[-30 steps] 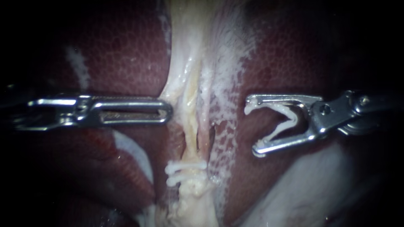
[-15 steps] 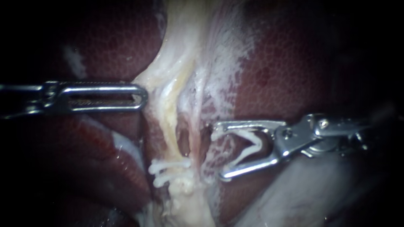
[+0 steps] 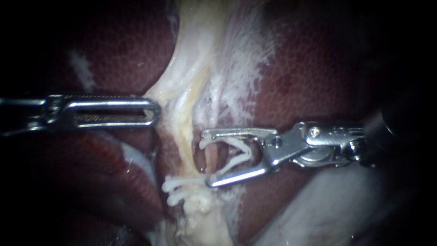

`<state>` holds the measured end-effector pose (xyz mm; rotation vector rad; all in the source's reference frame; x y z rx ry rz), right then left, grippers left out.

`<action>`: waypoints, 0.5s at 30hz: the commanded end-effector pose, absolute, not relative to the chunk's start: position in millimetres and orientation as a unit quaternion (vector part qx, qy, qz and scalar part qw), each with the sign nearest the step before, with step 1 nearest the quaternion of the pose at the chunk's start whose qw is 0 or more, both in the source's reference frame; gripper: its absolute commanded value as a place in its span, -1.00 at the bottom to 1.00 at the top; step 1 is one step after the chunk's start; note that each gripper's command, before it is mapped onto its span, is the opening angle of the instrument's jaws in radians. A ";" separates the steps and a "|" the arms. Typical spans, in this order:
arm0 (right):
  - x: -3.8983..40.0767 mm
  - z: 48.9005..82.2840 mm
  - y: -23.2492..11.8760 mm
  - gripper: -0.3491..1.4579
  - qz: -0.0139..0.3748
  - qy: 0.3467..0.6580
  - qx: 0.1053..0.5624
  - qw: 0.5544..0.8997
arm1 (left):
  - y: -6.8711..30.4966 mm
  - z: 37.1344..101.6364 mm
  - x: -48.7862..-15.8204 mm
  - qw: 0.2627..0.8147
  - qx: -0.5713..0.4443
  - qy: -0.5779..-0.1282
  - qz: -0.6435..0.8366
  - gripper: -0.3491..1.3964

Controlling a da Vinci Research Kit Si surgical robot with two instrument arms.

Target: Clipping third clip left tube

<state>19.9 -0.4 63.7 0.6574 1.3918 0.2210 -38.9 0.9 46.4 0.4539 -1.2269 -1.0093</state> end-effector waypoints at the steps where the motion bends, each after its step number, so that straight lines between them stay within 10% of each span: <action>1: 20.3 63.7 -0.6 0.05 0.099 0.628 0.297 0.712 | 0.9 46.3 -38.9 0.678 0.202 -0.546 -0.449 -1.00; 15: 24.0 64.0 -2.4 0.05 0.088 0.629 0.320 0.703 | 0.6 46.3 -38.9 0.678 0.202 -0.547 -0.448 -1.00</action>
